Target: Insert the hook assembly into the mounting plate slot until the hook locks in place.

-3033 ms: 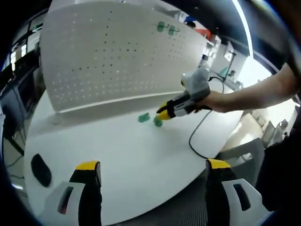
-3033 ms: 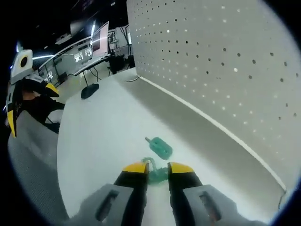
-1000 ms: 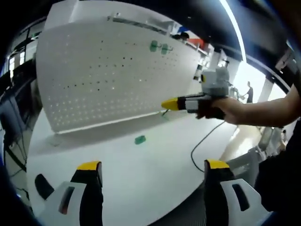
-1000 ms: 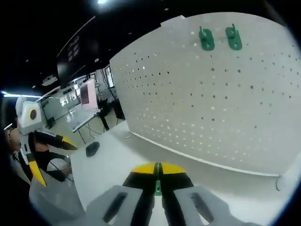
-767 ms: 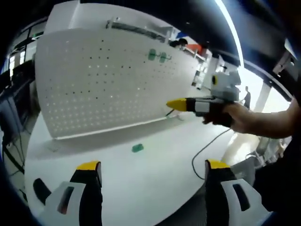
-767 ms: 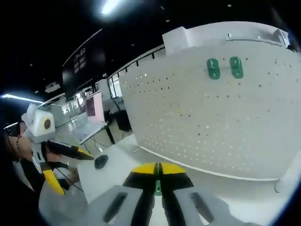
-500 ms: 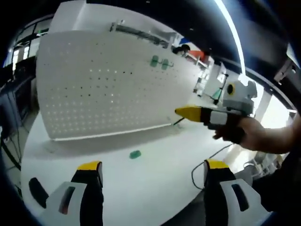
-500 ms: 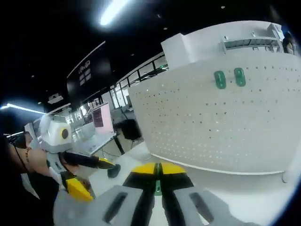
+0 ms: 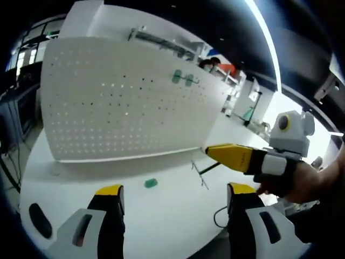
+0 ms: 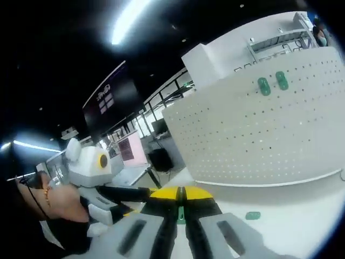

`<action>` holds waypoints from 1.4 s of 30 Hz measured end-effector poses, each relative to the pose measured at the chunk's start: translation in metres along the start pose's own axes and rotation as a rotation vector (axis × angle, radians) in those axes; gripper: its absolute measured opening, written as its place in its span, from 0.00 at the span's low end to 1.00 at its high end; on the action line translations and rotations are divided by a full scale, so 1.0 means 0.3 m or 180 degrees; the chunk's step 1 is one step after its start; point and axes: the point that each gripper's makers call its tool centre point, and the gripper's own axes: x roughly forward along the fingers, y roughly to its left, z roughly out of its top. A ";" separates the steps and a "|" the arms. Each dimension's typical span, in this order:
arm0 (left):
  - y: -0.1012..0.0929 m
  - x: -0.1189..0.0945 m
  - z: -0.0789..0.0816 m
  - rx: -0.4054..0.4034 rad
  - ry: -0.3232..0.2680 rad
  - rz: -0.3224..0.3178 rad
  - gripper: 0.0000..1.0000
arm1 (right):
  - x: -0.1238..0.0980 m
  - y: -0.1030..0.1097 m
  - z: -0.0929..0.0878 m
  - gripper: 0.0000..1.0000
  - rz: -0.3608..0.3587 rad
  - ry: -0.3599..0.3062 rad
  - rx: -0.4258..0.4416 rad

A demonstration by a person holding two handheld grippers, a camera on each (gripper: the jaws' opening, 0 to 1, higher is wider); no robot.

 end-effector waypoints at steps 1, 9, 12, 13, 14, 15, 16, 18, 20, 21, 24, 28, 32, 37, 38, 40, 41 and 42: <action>-0.013 0.001 0.008 -0.0076 -0.0047 -0.0063 0.76 | 0.001 0.009 0.001 0.00 0.0003 0.0002 -0.0056; -0.035 -0.001 0.023 -0.0188 -0.0115 -0.0161 0.52 | 0.007 0.041 0.031 0.00 0.0024 -0.0116 0.0013; -0.060 -0.001 0.037 -0.0324 -0.0219 -0.0292 0.45 | 0.011 0.055 0.035 0.00 0.0039 -0.0138 -0.0029; -0.065 -0.002 0.044 -0.0394 -0.0263 -0.0329 0.42 | 0.012 0.056 0.036 0.00 0.0047 -0.0146 -0.0020; -0.065 -0.004 0.047 -0.0405 -0.0286 -0.0333 0.40 | 0.013 0.059 0.035 0.00 0.0055 -0.0143 -0.0006; -0.064 -0.006 0.050 -0.0411 -0.0297 -0.0336 0.38 | 0.014 0.062 0.041 0.00 0.0053 -0.0173 -0.0007; -0.063 -0.007 0.053 -0.0428 -0.0312 -0.0329 0.35 | 0.014 0.066 0.041 0.00 0.0054 -0.0173 -0.0008; -0.061 -0.010 0.062 -0.0455 -0.0350 -0.0310 0.29 | 0.017 0.074 0.041 0.00 0.0066 -0.0179 -0.0014; -0.064 -0.012 0.070 -0.0488 -0.0385 -0.0332 0.24 | 0.016 0.077 0.045 0.00 0.0062 -0.0206 -0.0014; -0.067 -0.013 0.072 -0.0498 -0.0388 -0.0345 0.22 | 0.016 0.079 0.047 0.00 0.0063 -0.0217 -0.0011; -0.067 -0.012 0.068 -0.0474 -0.0368 -0.0341 0.16 | 0.013 0.085 0.056 0.00 0.0067 -0.0254 -0.0033; -0.078 -0.011 0.064 -0.0532 -0.0365 -0.0390 0.12 | 0.011 0.085 0.057 0.00 0.0061 -0.0273 -0.0029; -0.084 -0.008 0.051 -0.0541 -0.0325 -0.0399 0.09 | 0.011 0.089 0.052 0.00 0.0067 -0.0264 -0.0041; -0.088 -0.012 0.055 -0.0609 -0.0340 -0.0434 0.05 | 0.011 0.093 0.053 0.00 0.0072 -0.0277 -0.0059; -0.088 -0.012 0.056 -0.0618 -0.0339 -0.0437 0.05 | 0.011 0.093 0.053 0.00 0.0070 -0.0275 -0.0059; -0.089 -0.013 0.056 -0.0619 -0.0325 -0.0455 0.05 | 0.011 0.094 0.053 0.00 0.0080 -0.0274 -0.0060; -0.087 -0.014 0.055 -0.0637 -0.0314 -0.0463 0.04 | 0.012 0.097 0.051 0.00 0.0098 -0.0270 -0.0044; -0.082 -0.017 0.057 -0.0657 -0.0311 -0.0471 0.04 | 0.013 0.100 0.051 0.00 0.0116 -0.0270 -0.0035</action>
